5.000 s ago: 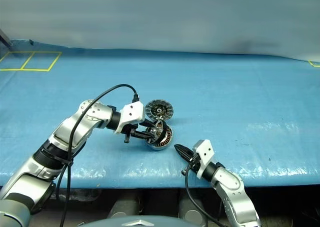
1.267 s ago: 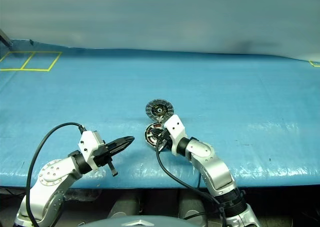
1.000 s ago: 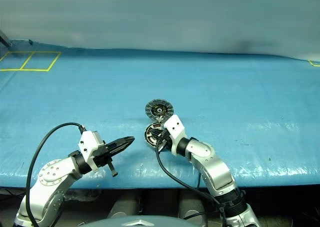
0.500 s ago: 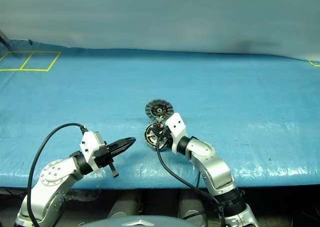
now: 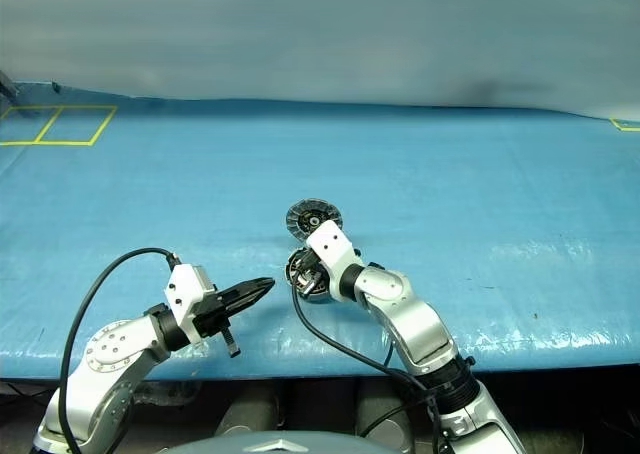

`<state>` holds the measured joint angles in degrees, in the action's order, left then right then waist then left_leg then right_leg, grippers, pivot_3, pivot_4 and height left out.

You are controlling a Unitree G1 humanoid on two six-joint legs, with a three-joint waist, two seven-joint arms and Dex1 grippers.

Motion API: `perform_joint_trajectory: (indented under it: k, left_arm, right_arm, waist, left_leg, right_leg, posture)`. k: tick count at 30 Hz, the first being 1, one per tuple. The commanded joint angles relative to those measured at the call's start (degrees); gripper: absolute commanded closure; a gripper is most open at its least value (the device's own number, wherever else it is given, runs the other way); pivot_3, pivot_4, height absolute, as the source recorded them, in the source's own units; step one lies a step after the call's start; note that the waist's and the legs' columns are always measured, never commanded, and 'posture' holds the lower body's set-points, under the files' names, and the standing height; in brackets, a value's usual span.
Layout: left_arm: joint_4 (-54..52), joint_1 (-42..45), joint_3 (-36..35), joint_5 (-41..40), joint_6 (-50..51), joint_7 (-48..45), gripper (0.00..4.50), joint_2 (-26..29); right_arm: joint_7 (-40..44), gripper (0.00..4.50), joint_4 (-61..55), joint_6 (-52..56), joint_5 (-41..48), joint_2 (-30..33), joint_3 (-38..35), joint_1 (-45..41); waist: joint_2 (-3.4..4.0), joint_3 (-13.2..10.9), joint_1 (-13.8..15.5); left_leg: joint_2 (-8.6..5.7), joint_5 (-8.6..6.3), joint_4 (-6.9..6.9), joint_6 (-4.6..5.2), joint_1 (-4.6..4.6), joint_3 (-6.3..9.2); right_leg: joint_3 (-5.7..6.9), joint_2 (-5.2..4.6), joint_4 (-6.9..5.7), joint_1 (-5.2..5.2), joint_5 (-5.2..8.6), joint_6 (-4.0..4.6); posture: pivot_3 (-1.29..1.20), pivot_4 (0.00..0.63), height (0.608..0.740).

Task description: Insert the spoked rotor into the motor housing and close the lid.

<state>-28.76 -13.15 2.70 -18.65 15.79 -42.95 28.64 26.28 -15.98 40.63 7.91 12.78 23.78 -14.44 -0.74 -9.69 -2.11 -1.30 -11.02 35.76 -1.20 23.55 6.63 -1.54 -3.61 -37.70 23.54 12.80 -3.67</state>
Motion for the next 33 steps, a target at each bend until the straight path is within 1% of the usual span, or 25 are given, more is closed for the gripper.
perform_joint_trajectory:
  k: [1, 6, 11, 16, 21, 26, 29, 33]
  left_arm:
    - [-0.9, 0.0, 0.0, -0.7, -0.1, 0.3, 4.48, 0.2]
    - [-1.0, -0.1, 0.0, -0.8, 0.1, 0.3, 4.48, 0.5]
    - [-1.0, 0.1, 0.0, -1.3, 0.3, 0.0, 4.48, 0.9]
    - [-1.0, 0.5, -0.4, -2.3, 0.4, -0.4, 4.48, 1.0]
    - [-1.4, 2.3, -2.7, -6.8, 1.5, -0.9, 4.48, 0.7]
    - [-1.6, 5.4, -6.0, -11.9, 5.0, -1.4, 4.48, 2.1]
    - [-0.7, 7.7, -7.8, -14.4, 7.9, -1.4, 4.48, 3.5]
    - [2.9, 10.1, -9.7, -14.0, 7.1, -3.3, 4.48, 6.0]
  right_arm:
    - [0.5, 4.50, 1.3, 2.4, 0.0, -0.1, 1.7, 1.5]
    - [1.1, 4.50, -0.4, 0.8, 1.6, 0.8, -1.2, 3.6]
    - [2.2, 4.50, -0.9, -2.9, 5.3, 0.3, -6.2, 6.5]
    - [4.2, 4.50, -2.5, -5.8, 7.9, 0.6, -7.7, 7.6]
    - [6.9, 4.50, -6.8, -6.4, 13.6, -0.2, -10.3, 7.9]
    - [8.4, 4.50, -10.8, -5.1, 18.3, 0.4, -12.2, 8.4]
    - [8.1, 4.50, -11.5, -5.3, 18.8, 1.2, -12.3, 8.8]
    - [7.8, 4.50, -12.1, -6.6, 18.5, 2.4, -12.3, 10.3]
  waist:
    - [0.00, 0.0, 0.0]
    - [0.00, 0.0, 0.2]
    - [0.01, 0.0, 0.5]
    - [0.02, 0.0, 0.6]
    - [0.05, -0.1, 0.6]
    - [0.05, -0.1, 0.5]
    - [0.05, -0.1, 0.5]
    - [0.05, -0.1, 0.5]
  left_leg:
    - [0.00, 0.00, -0.03, 0.00, 0.00, 0.00]
    - [-0.03, 0.00, -0.17, 0.00, 0.04, 0.05]
    - [-0.03, -0.01, -0.19, -0.01, 0.05, 0.05]
    - [-0.03, -0.01, -0.21, -0.01, 0.07, 0.09]
    - [-0.03, -0.01, -0.29, 0.00, 0.21, 0.09]
    - [0.00, -0.01, -0.39, 0.00, 0.18, 0.10]
    - [0.00, -0.01, -0.39, 0.00, 0.16, 0.09]
    - [-0.01, -0.01, -0.39, 0.00, 0.16, 0.07]
  right_leg:
    - [0.00, 0.00, 0.01, 0.00, 0.01, 0.01]
    - [0.07, -0.02, 0.14, 0.00, 0.04, 0.04]
    - [0.09, -0.03, 0.27, -0.05, 0.03, 0.02]
    - [0.14, -0.04, 0.44, -0.05, 0.03, 0.02]
    - [0.15, -0.03, 0.58, -0.02, -0.02, -0.06]
    - [0.18, 0.01, 0.58, -0.01, -0.03, -0.06]
    - [0.18, 0.01, 0.61, -0.04, -0.03, -0.06]
    - [0.16, 0.01, 0.64, -0.05, -0.04, -0.07]
  posture:
    - [0.00, 0.150, 0.740]
    - [0.00, 0.150, 0.740]
    - [0.00, 0.150, 0.740]
    - [0.00, 0.150, 0.740]
    - [0.00, 0.150, 0.740]
    - [0.00, 0.150, 0.740]
    - [0.00, 0.150, 0.740]
    - [0.00, 0.150, 0.740]
